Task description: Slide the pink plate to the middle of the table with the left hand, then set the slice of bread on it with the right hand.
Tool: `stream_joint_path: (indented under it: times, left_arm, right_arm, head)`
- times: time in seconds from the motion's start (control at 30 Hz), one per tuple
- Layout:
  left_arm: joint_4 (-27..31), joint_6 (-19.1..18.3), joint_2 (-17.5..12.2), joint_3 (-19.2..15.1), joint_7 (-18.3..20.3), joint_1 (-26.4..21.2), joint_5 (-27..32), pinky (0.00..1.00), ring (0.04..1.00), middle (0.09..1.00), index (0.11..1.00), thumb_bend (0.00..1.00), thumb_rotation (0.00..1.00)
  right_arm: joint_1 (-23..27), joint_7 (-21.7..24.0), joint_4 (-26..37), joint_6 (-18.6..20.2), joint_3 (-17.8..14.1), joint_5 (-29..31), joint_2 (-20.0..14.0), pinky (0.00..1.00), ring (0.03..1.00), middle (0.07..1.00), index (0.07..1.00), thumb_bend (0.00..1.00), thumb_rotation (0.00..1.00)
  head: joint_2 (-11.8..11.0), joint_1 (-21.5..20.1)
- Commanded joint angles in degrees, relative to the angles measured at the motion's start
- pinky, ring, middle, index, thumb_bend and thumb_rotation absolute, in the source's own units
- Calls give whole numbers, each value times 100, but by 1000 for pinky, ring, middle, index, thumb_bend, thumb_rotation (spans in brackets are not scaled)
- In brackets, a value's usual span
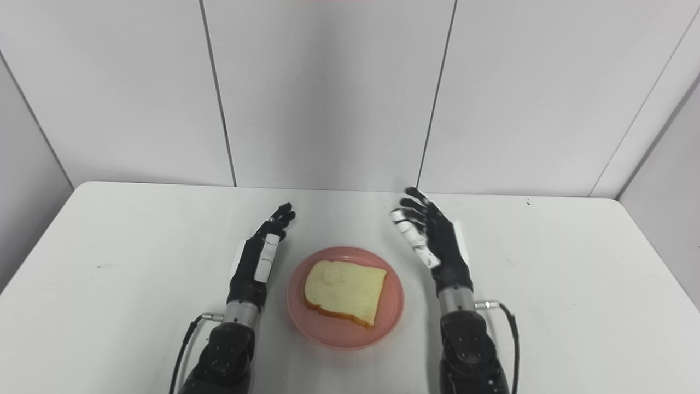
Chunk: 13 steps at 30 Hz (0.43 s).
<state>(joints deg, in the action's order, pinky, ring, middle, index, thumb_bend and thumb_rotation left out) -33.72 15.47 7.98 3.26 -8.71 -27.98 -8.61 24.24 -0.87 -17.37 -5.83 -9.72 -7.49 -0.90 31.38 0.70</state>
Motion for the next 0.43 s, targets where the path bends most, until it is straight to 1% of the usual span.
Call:
stream_joint_path:
  times: [0.0, 0.07, 0.17, 0.3, 0.33, 0.4]
  left_arm:
    - [253, -56, 68, 46, -80, -38, -57, 998, 978, 909, 832, 920, 1000]
    - [402, -196, 74, 36, -25, -39, -12, 1000, 991, 922, 833, 925, 1000]
    - [630, -526, 70, 25, 37, -33, 32, 1000, 999, 933, 841, 928, 1000]
    - [918, -858, 46, 35, 82, -18, 41, 1000, 1000, 951, 874, 874, 1000]
    - [990, -914, 39, 35, 95, -13, 51, 1000, 1000, 961, 896, 852, 1000]
    - [1082, -917, 21, 32, 110, -17, 68, 1000, 1000, 968, 909, 825, 1000]
  right_arm:
    - [163, -60, 115, -382, 42, 177, -52, 752, 756, 790, 816, 675, 825]
    - [157, -91, 32, -432, 91, 208, -96, 761, 759, 794, 813, 683, 850]
    - [166, -148, -60, -506, 165, 200, -149, 766, 763, 797, 813, 701, 867]
    - [168, -235, -168, -635, 276, 142, -223, 790, 782, 805, 817, 716, 891]
    - [167, -255, -214, -685, 305, 137, -246, 791, 794, 814, 820, 719, 910]
    - [156, -226, -277, -706, 333, 229, -263, 805, 806, 824, 827, 729, 927]
  head:
    - [-7, -9]
    - [-15, -8]
    - [-26, -19]
    - [-20, -33]
    - [-16, -41]
    - [-14, -48]
